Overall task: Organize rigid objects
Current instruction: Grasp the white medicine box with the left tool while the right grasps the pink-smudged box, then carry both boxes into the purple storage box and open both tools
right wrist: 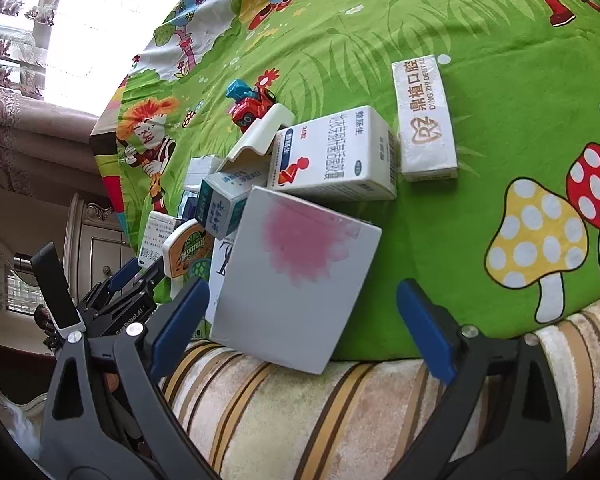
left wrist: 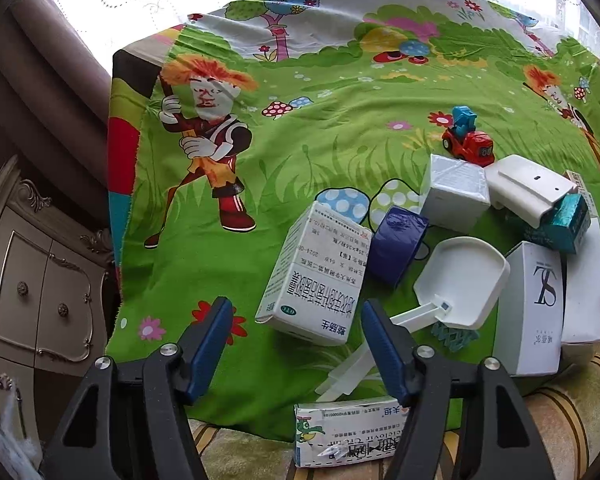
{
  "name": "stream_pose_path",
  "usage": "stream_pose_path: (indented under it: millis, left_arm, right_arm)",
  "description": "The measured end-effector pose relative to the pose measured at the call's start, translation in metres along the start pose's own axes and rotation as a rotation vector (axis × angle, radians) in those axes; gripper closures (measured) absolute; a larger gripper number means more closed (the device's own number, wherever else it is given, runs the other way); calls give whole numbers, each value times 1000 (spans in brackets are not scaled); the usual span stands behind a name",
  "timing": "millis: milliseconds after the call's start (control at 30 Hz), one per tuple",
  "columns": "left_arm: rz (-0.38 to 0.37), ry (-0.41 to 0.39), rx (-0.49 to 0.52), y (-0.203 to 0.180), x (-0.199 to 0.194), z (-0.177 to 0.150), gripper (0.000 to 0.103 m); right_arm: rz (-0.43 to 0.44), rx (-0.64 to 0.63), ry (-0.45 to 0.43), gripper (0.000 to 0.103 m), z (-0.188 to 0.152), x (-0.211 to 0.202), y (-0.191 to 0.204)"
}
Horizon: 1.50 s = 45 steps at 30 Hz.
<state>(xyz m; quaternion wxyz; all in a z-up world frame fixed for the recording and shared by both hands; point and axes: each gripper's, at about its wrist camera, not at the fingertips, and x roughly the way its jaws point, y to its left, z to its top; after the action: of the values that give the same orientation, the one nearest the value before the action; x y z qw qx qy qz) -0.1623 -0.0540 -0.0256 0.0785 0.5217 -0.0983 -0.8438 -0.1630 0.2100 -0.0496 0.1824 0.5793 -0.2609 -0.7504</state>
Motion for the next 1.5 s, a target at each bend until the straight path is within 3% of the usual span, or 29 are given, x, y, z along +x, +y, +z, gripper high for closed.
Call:
stream_pose_path:
  millis: [167, 300, 400, 533, 633, 1167, 1500]
  left_arm:
    - [32, 10, 24, -4, 7, 0, 36]
    - [28, 18, 34, -6, 11, -1, 59]
    - [31, 7, 31, -7, 8, -2, 59]
    - [37, -24, 17, -4, 1, -4, 60]
    - [37, -46, -18, 3, -6, -5, 60]
    - [-106, -154, -206, 16, -59, -37, 60]
    - [-218, -204, -217, -11, -93, -52, 60]
  right_arm:
    - [-27, -2, -3, 7, 2, 5, 3]
    - [-64, -34, 10, 7, 2, 11, 9]
    - [-87, -59, 25, 7, 1, 16, 13]
    - [-66, -89, 41, 25, -1, 17, 17]
    - [-77, -104, 44, 27, -4, 15, 19]
    - [-61, -121, -38, 29, -30, -27, 19]
    - [-96, -159, -161, 30, -47, -72, 14]
